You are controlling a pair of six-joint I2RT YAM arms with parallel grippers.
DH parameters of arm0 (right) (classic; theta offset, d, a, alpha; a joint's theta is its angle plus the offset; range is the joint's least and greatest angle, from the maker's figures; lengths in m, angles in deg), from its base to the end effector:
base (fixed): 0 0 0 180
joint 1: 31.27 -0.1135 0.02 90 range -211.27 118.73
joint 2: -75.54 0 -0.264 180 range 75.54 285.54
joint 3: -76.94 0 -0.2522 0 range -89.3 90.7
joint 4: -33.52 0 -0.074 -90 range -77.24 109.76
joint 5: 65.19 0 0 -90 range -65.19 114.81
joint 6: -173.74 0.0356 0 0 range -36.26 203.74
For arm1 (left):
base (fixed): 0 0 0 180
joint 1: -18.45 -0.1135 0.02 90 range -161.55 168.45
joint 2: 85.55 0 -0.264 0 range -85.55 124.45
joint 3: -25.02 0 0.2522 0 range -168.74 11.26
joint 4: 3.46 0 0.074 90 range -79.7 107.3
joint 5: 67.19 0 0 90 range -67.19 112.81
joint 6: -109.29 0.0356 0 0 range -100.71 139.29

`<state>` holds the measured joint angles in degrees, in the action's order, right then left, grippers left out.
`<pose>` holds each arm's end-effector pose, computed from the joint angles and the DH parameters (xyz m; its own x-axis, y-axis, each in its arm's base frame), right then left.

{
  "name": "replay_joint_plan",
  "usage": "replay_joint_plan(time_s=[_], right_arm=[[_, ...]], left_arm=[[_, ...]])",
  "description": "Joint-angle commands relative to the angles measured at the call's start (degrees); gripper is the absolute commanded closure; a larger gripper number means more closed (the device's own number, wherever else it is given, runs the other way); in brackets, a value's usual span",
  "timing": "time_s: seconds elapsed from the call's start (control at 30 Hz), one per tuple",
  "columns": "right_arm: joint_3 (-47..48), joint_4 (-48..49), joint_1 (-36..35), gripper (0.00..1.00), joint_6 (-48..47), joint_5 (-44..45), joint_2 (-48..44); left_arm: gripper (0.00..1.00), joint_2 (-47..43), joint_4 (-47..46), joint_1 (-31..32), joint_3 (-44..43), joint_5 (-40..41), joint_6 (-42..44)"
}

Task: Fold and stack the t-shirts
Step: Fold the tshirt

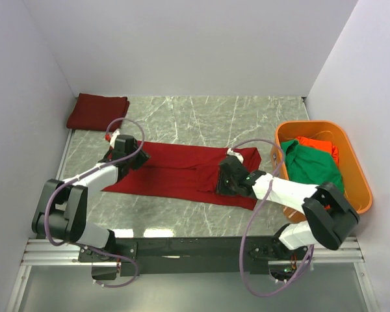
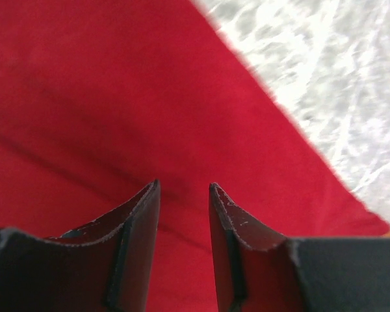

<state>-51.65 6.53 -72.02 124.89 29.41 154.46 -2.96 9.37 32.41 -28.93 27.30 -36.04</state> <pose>0.1962 0.1653 0.1670 -0.8693 0.1167 -0.4802 -0.0575 0.9412 0.3330 0.2815 -0.0671 0.1819 -0.5166 -0.7165 -0.4689 -0.4241 0.6898 -0.5868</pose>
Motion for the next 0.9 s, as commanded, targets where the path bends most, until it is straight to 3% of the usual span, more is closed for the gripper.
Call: replay_joint_plan(time_s=[0.0,0.27,0.63,0.73,0.87], right_arm=[[-0.02,3.65,-0.21,0.64,1.3,1.29,2.99],[-3.54,3.22,-0.21,0.64,2.45,3.83,0.64],[-2.85,-2.58,0.06,0.62,2.89,6.38,-6.75],[-0.92,-4.69,0.93,0.6,2.98,9.11,-9.13],[3.22,-4.87,4.27,0.59,3.06,8.5,-5.36]], left_arm=[[0.59,-3.48,0.75,0.19,3.35,1.92,0.4],[0.62,-5.86,0.49,0.28,8.01,2.01,0.93],[0.61,-8.06,3.65,0.37,5.65,3.77,2.86],[0.66,-7.44,4.27,0.37,4.33,4.3,3.3],[0.73,-6.04,4.18,0.9,5.11,3.51,2.69]])
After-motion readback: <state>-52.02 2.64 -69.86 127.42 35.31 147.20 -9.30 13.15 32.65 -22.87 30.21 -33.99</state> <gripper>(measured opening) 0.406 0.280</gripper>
